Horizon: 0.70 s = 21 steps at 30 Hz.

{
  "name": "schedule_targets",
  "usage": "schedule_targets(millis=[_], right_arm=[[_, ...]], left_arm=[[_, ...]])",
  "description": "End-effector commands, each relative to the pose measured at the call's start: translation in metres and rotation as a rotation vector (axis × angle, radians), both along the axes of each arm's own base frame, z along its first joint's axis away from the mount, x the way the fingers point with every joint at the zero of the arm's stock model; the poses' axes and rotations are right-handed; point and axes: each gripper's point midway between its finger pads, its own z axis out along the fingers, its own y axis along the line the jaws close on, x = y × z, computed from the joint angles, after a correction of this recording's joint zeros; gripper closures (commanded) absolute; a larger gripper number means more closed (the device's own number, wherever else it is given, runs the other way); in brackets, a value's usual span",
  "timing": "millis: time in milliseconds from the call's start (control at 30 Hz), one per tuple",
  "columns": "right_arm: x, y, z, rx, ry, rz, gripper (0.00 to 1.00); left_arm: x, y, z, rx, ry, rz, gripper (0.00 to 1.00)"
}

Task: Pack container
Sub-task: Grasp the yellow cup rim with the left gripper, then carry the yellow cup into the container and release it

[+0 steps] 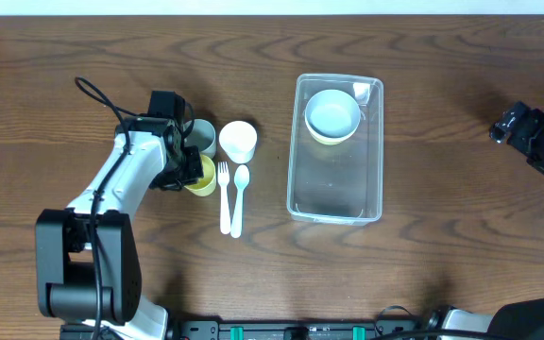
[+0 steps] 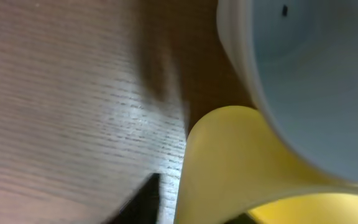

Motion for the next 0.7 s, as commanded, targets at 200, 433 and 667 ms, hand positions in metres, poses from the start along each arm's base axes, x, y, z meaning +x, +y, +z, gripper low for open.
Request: schedule_targets(millis=[200,433,667], right_arm=[[0.000,-0.002,-0.002,-0.006,0.006,0.007,0.01],[0.000,-0.002,-0.002,-0.006,0.006,0.006,0.01],[0.000,-0.002,-0.002,-0.006,0.006,0.006,0.01]], left_arm=[[0.001,0.001,0.066,-0.017,-0.165,0.010,0.94],[-0.022,-0.051,0.165,-0.204,-0.367,-0.164,0.94],[-0.028,-0.140,0.222,-0.249,-0.467,-0.468,0.94]])
